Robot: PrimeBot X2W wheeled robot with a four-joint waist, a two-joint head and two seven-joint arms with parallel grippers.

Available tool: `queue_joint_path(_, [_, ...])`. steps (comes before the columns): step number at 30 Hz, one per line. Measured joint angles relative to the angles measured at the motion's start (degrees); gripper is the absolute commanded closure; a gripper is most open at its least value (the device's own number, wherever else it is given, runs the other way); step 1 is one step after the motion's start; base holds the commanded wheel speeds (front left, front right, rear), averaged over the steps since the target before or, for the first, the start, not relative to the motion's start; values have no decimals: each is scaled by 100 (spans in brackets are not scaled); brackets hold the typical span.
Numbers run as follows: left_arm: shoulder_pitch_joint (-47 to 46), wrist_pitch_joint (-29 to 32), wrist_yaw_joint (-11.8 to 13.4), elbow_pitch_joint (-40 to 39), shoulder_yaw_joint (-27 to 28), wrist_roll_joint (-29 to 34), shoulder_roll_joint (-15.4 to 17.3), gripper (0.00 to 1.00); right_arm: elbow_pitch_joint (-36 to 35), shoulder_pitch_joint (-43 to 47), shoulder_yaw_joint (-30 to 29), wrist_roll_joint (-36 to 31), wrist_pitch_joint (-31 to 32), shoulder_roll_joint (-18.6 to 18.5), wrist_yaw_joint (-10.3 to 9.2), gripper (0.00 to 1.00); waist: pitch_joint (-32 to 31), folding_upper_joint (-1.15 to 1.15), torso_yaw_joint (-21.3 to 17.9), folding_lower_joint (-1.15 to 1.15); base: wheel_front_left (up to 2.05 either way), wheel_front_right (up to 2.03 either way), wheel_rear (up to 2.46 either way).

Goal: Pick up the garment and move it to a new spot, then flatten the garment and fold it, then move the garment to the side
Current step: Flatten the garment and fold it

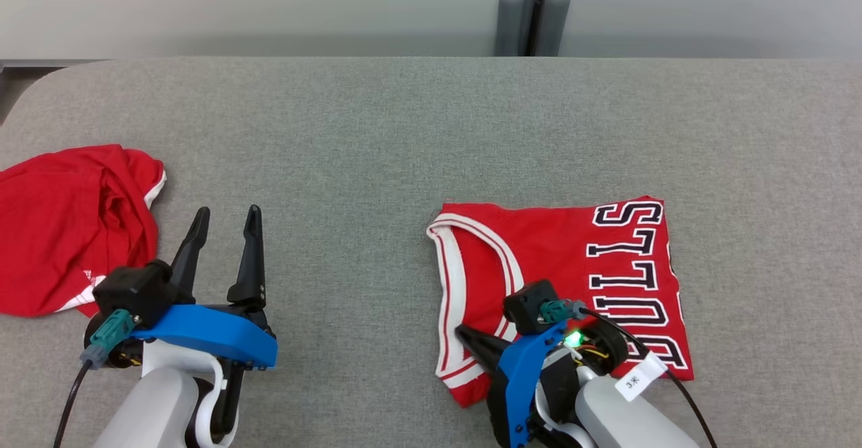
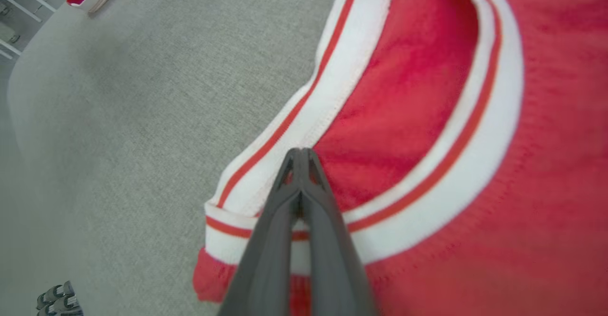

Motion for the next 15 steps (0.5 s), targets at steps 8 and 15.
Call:
queue_joint_path(8, [12,-46,0,73,41,-43,9,0,-7,-337,274,809,-475,3,1,0,-76,0,-86,0,0,0,0])
queue_joint_path(15, [214,-100,47,37,207,-83,110,0,-536,-378,-660,257,-929,10,1,0,-250,0,-337,0,0,0,0])
